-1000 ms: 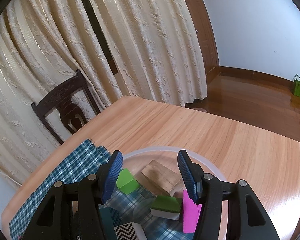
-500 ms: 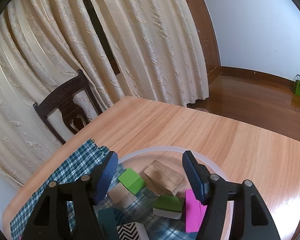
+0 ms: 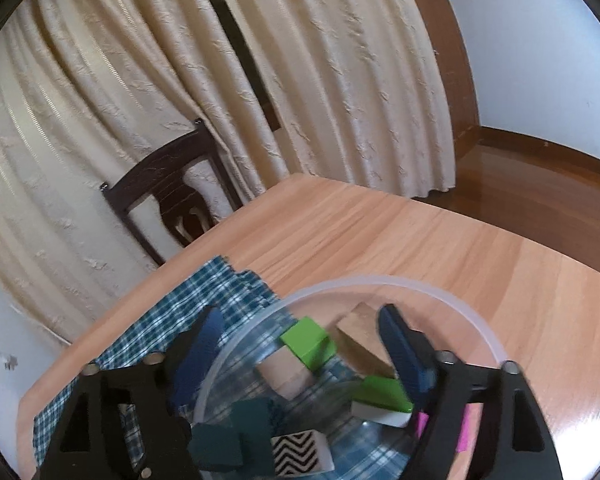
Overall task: Organize rigid objects
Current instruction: 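Open the left tool over the bowl and move both tools back over the cloth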
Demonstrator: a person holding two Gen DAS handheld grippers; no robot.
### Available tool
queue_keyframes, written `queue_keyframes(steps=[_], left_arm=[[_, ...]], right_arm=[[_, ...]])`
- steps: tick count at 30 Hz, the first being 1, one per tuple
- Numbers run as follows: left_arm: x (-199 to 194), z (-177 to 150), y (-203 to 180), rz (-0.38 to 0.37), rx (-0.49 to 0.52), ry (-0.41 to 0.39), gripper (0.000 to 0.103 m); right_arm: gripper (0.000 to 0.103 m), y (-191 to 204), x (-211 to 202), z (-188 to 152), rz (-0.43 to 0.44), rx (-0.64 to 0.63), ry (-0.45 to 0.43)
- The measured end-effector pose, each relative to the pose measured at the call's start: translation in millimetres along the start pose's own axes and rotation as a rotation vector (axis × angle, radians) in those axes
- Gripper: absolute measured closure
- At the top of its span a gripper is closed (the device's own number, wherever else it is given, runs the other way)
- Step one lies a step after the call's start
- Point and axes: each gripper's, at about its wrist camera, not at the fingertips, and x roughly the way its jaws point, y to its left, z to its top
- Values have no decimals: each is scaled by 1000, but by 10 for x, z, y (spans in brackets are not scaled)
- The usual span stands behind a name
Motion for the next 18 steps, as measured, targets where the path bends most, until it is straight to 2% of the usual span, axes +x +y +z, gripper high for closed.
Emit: queue_keyframes(steps=[2, 9, 15, 18], left_arm=[[-11, -5, 47, 12, -9, -1, 31], [-48, -22, 202, 74, -25, -8, 30], [-85, -58, 351, 118, -38, -11, 28], [-123, -99, 469, 153, -54, -19, 25]], right_arm=[[14, 21, -46, -5, 13, -7, -24], [0, 137, -97, -33, 112, -40, -50], [0, 274, -101, -83, 219, -85, -34], [0, 344, -154, -121, 248, -118, -63]])
